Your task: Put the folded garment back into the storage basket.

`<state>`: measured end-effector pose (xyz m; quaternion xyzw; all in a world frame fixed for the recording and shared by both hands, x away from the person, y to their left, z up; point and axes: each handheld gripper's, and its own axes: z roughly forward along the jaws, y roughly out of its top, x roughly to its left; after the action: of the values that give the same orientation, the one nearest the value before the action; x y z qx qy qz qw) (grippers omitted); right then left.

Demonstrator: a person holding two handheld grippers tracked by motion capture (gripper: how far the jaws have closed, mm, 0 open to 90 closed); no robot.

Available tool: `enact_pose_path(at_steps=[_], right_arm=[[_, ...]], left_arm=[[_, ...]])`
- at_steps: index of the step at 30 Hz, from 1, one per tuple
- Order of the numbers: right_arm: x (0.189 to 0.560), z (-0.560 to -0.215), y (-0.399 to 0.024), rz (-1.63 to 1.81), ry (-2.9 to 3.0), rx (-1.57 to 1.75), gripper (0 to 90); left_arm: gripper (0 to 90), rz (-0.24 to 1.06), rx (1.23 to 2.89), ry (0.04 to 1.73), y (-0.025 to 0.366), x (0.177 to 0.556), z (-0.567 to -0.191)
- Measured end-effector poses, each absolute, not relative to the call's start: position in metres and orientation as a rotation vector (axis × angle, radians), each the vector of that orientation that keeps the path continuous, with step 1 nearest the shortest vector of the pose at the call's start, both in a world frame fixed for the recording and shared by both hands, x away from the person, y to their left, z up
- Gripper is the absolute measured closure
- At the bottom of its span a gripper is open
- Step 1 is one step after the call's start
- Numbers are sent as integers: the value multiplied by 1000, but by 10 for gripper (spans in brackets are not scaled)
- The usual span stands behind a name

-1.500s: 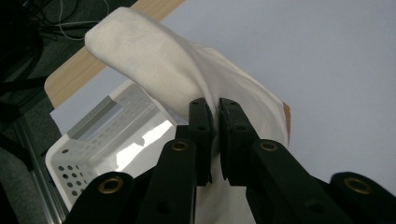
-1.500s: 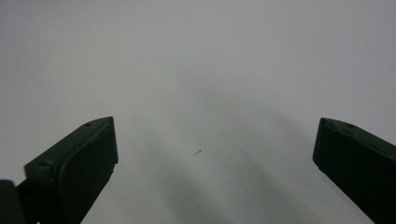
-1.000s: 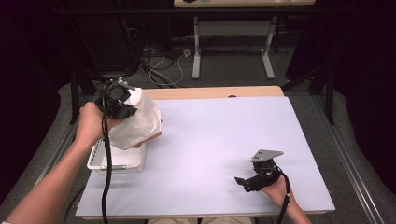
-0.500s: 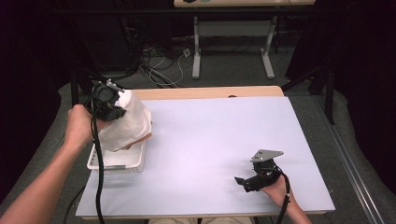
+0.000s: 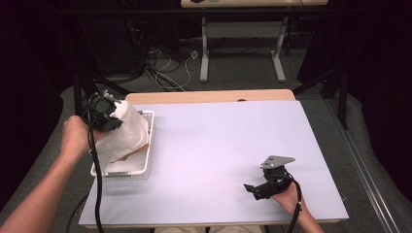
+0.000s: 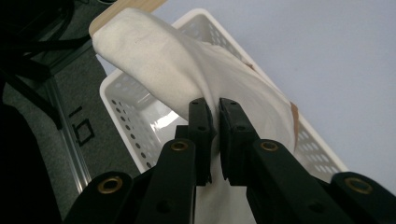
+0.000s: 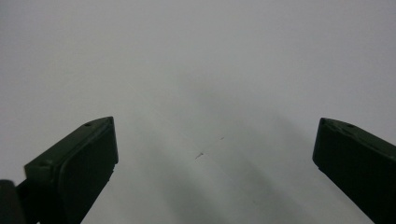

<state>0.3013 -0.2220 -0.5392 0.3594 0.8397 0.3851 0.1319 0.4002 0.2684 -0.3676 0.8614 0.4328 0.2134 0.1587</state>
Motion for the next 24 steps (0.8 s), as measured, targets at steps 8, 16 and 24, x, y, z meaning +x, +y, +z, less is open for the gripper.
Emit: enact_pose_path(at_steps=[8,16,24], right_arm=[[302,-539,-222,1115,2439,1043,0],[302,-540,-222,1113,2442,1040,0],[301,-539,-222,1107,2439,1040,0]], left_arm=[[840,603,2497,1238,273,404,-386],[839,551,2511,1237,270,409,-403],[838,503,2517,1242,266,417,-420]])
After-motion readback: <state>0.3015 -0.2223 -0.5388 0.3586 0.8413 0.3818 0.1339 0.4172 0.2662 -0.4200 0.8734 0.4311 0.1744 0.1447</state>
